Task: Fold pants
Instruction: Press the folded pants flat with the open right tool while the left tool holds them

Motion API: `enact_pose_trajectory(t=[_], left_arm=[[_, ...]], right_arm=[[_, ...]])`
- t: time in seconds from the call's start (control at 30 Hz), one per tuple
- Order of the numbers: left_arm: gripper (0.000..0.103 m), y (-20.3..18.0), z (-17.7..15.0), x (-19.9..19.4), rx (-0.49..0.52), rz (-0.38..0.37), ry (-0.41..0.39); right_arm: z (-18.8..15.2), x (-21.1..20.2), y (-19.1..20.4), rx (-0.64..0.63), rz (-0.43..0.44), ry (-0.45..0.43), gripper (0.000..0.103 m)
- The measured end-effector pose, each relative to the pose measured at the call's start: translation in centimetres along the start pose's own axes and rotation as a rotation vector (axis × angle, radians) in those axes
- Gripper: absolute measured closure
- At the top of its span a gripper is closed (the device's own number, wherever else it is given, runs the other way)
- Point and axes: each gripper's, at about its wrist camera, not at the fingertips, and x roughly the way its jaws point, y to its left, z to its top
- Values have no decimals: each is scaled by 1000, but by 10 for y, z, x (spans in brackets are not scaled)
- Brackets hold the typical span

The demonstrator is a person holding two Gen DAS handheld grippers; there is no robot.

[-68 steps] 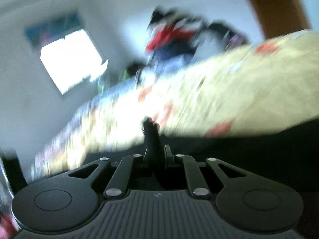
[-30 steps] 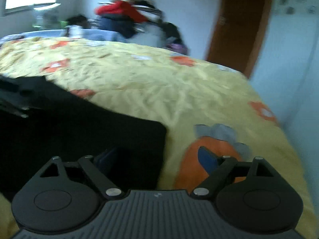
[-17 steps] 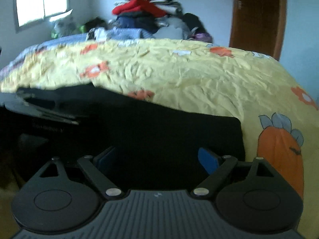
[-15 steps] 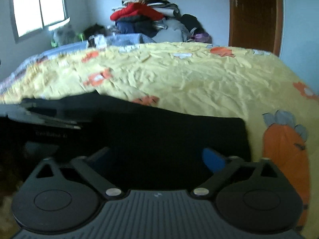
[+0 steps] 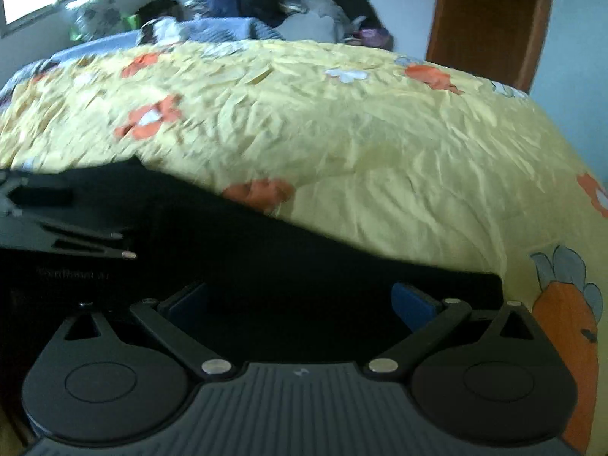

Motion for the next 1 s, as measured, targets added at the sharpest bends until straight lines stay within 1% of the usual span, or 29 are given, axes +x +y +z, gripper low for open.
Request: enact_pose_trajectory(t=[0.03,0.1,0.13,0.17,0.23,0.3,0.33,0.4,0.47,0.67,0.87,1.0], left_arm=[[4,2,0,-5,-4,-4,-6],[2,4,-3,-13,10,12,-41],[1,3,-4,-14,20,29,-51],[1,1,-5,-14,29,43,-53],[0,-2,-6,-9,40,50,-43],[0,-4,-8,-6,41,44,-38],[0,-5,-10,-6,43,45,-44],[0,-6,-11,-7,52,50,-55],[0,-5,-12,-6,50,47,-57],[0,0,-19,-4,5,25,-75],[0,2,-24,-5,-15,12,-103],[0,3,-26,-6,-21,7,-108]], right_arm=[[-1,-9,-1,24,13,-10,0],[-9,-27,0,45,80,-30,0],[-14,-33,-1,50,113,-20,0],[-19,-34,0,52,127,-4,0],[-28,-26,3,24,102,23,0],[-34,-21,11,-53,38,-3,0],[-34,-22,14,-64,30,1,0],[-32,-27,15,-55,35,14,0],[-37,-27,14,-55,37,10,0],[-51,-29,14,-43,19,-67,0],[-58,-30,15,-43,14,-117,0],[-61,-32,15,-35,5,-124,0]])
